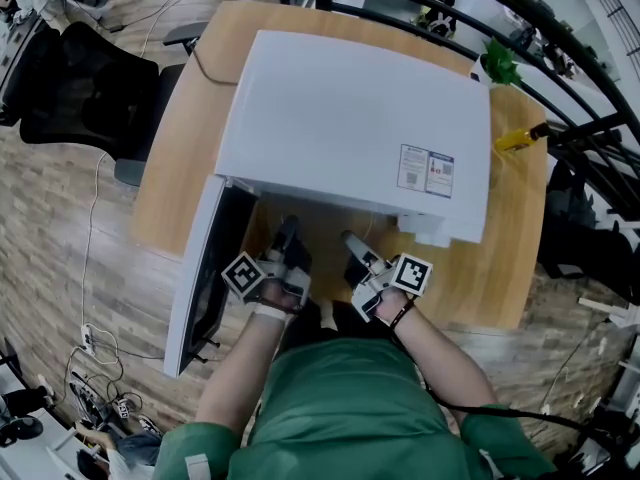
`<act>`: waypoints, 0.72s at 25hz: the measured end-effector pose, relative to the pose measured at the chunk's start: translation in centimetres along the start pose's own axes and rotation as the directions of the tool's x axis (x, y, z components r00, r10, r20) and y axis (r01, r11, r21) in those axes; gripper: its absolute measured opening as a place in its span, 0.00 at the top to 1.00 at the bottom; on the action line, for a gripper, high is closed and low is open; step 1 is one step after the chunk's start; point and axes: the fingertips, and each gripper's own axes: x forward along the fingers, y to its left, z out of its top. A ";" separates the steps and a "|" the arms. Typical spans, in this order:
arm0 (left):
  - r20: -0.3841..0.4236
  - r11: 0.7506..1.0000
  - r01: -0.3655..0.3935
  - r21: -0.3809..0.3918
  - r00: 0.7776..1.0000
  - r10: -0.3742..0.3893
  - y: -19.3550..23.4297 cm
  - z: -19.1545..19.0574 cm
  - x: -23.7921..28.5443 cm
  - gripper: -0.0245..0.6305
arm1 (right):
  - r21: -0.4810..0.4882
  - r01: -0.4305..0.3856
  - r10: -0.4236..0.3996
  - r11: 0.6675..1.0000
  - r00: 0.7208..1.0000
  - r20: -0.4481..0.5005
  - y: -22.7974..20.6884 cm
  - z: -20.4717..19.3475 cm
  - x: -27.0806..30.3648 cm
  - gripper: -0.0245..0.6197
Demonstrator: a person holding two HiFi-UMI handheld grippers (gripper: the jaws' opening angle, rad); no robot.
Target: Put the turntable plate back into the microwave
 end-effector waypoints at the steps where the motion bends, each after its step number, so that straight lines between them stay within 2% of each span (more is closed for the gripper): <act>1: 0.001 1.000 0.003 -0.001 1.000 -0.003 -0.1 0.0 0.1 0.91 | 0.005 0.000 0.000 1.000 1.000 -0.005 0.0 -0.5 -0.1 0.73; 8: 0.025 1.000 -0.002 -0.007 1.000 0.002 -0.4 0.4 0.8 0.91 | -0.019 -0.032 0.029 0.999 0.993 -0.115 1.1 -4.6 0.8 0.73; 15: 0.039 1.000 -0.013 0.005 0.999 0.013 -0.2 0.6 1.6 0.91 | -0.022 0.001 -0.005 1.000 0.984 -0.179 0.6 -7.3 1.9 0.74; 18: 0.044 0.999 -0.027 0.020 0.999 0.026 0.0 0.7 1.9 0.90 | -0.034 0.034 -0.040 0.999 0.984 -0.173 0.4 -6.9 2.2 0.83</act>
